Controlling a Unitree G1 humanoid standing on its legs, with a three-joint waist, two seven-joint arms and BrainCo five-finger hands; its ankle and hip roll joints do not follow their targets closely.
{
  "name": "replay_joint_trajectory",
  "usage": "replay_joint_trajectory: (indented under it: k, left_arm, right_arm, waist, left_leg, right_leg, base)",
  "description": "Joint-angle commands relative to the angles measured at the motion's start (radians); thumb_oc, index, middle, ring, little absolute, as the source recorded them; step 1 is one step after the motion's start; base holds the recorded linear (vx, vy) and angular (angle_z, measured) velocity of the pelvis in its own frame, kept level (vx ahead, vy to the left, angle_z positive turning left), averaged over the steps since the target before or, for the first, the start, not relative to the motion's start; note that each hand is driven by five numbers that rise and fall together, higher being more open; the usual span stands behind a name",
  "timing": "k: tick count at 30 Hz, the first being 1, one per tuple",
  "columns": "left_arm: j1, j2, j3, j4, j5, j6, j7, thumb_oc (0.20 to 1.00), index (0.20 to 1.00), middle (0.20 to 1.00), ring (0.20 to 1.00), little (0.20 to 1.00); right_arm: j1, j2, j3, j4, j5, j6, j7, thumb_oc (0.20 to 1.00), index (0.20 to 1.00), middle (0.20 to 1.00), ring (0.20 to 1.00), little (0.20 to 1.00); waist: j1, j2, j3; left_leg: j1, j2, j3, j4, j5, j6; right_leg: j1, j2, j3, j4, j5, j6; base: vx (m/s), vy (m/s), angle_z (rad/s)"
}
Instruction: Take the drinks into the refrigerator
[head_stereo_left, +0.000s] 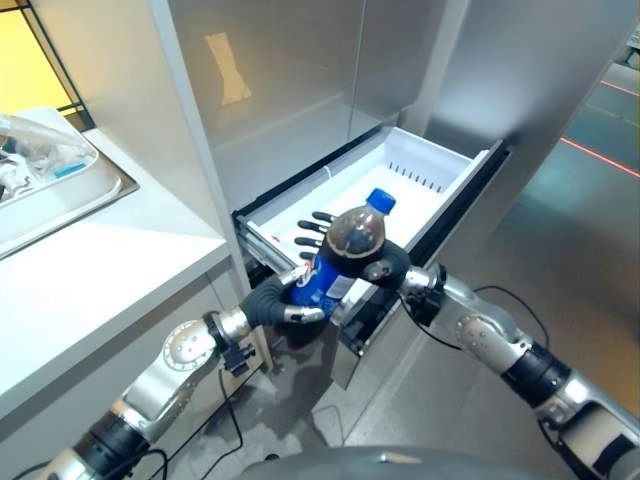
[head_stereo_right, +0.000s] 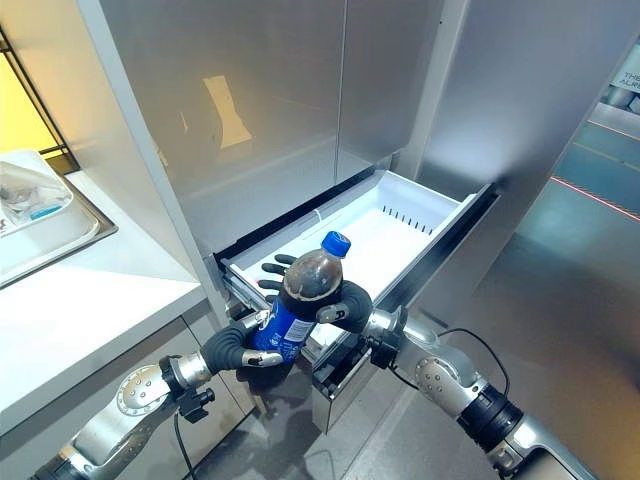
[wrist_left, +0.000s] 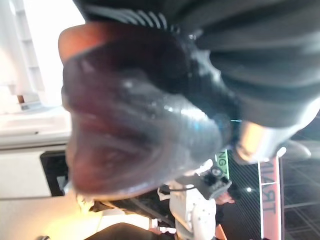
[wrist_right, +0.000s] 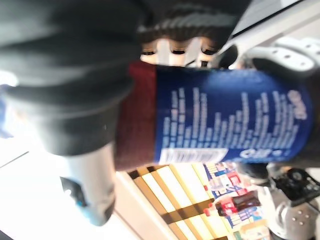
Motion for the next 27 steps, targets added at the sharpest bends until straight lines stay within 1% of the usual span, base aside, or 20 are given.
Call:
replay_joint_trajectory:
  k: [1,3,7,10,11,12,15,21,22,23,27]
  left_arm:
    - [-0.118,-0.047,0.048,-0.057,-0.049,-0.101,0.011,0.200,0.200,0.200,0.200,0.200]
    - [-0.113,-0.049,0.050,-0.058,-0.050,-0.101,0.012,0.200,0.200,0.200,0.200,0.200]
    - [-0.115,-0.055,0.047,-0.048,-0.045,-0.099,0.011,0.200,0.200,0.200,0.200,0.200]
    - [-0.132,-0.056,0.030,-0.031,-0.042,-0.093,0.008,0.200,0.200,0.200,0.200,0.200]
    - [-0.143,-0.066,0.015,-0.017,-0.042,-0.090,0.009,0.200,0.200,0.200,0.200,0.200]
    - [-0.143,-0.066,0.015,-0.017,-0.042,-0.091,0.009,0.200,0.200,0.200,0.200,0.200]
    - [-0.150,-0.088,0.005,-0.007,-0.042,-0.080,0.010,0.200,0.200,0.200,0.200,0.200]
    - [-0.149,-0.105,0.002,-0.002,-0.043,-0.075,0.015,0.200,0.200,0.200,0.200,0.200]
    - [-0.149,-0.105,0.005,-0.002,-0.042,-0.074,0.020,0.200,0.200,0.200,0.200,0.200]
    - [-0.148,-0.106,0.007,-0.003,-0.040,-0.074,0.022,0.200,0.200,0.200,0.200,0.200]
    - [-0.138,-0.114,0.013,-0.002,-0.035,-0.071,0.028,0.200,0.200,0.200,0.200,0.200]
  right_arm:
    - [-0.016,-0.021,0.001,-0.102,0.052,-0.022,0.052,1.000,1.000,1.000,1.000,1.000]
    - [-0.021,-0.031,-0.005,-0.114,0.054,-0.026,0.054,1.000,1.000,1.000,1.000,1.000]
    - [-0.037,-0.020,-0.007,-0.127,0.059,-0.030,0.050,1.000,1.000,1.000,1.000,1.000]
    - [-0.076,0.011,0.010,-0.126,0.056,-0.038,0.038,1.000,1.000,1.000,1.000,1.000]
    - [-0.109,0.039,0.029,-0.135,0.053,-0.038,0.036,1.000,1.000,1.000,1.000,1.000]
    - [-0.110,0.039,0.029,-0.135,0.053,-0.038,0.036,1.000,1.000,1.000,1.000,1.000]
    - [-0.146,0.102,0.047,-0.124,0.052,-0.045,0.025,1.000,1.000,1.000,1.000,1.000]
    - [-0.142,0.147,0.054,-0.121,0.065,-0.049,0.014,1.000,1.000,1.000,1.000,1.000]
    - [-0.149,0.149,0.057,-0.129,0.066,-0.051,0.016,0.219,0.219,0.219,0.219,0.219]
    - [-0.147,0.151,0.051,-0.133,0.066,-0.056,0.013,0.200,0.200,0.200,0.200,0.200]
    - [-0.133,0.170,0.041,-0.128,0.073,-0.063,0.003,0.200,0.200,0.200,0.200,0.200]
  waist:
    - [0.000,-0.023,-0.015]
    - [0.000,-0.025,-0.014]
    - [0.002,-0.024,-0.011]
    - [0.006,-0.021,-0.010]
    - [0.007,-0.019,-0.011]
    - [0.007,-0.019,-0.011]
    - [0.009,-0.013,-0.014]
    - [0.009,-0.007,-0.018]
    - [0.009,-0.005,-0.019]
    - [0.008,-0.004,-0.019]
    - [0.009,-0.001,-0.021]
  left_leg:
    - [-0.038,-0.052,-0.082,0.008,-0.043,0.074]
    - [-0.039,-0.052,-0.082,0.009,-0.043,0.074]
    - [-0.042,-0.050,-0.084,0.009,-0.041,0.073]
    - [-0.043,-0.050,-0.085,0.011,-0.041,0.074]
    - [-0.041,-0.050,-0.084,0.013,-0.042,0.075]
    - [-0.041,-0.050,-0.084,0.013,-0.042,0.075]
    - [-0.039,-0.051,-0.085,0.015,-0.042,0.077]
    - [-0.038,-0.052,-0.089,0.016,-0.042,0.078]
    - [-0.038,-0.052,-0.089,0.016,-0.043,0.078]
    - [-0.037,-0.052,-0.089,0.016,-0.043,0.078]
    - [-0.036,-0.052,-0.092,0.015,-0.042,0.079]
  right_leg:
    - [0.028,0.007,-0.058,0.066,-0.098,-0.001]
    - [0.027,0.007,-0.056,0.068,-0.098,-0.001]
    - [0.024,0.007,-0.056,0.070,-0.098,-0.001]
    - [0.021,0.007,-0.056,0.074,-0.099,-0.003]
    - [0.023,0.006,-0.056,0.076,-0.100,-0.003]
    - [0.023,0.006,-0.056,0.076,-0.100,-0.003]
    - [0.026,0.007,-0.055,0.076,-0.100,-0.006]
    - [0.028,0.005,-0.059,0.078,-0.103,-0.008]
    - [0.028,0.005,-0.059,0.079,-0.104,-0.008]
    - [0.029,0.004,-0.059,0.080,-0.104,-0.008]
    - [0.031,0.002,-0.062,0.079,-0.103,-0.008]
  base:
    - [0.00,0.000,0.00]
    - [0.00,0.000,0.00]
    - [0.00,0.000,0.00]
    - [0.00,0.000,0.00]
    - [0.00,0.000,0.00]
    - [0.00,0.000,0.00]
    - [0.00,0.000,0.00]
    - [0.00,0.000,0.00]
    - [0.00,0.000,0.00]
    - [0.00,0.000,0.00]
    - [0.00,0.000,0.00]
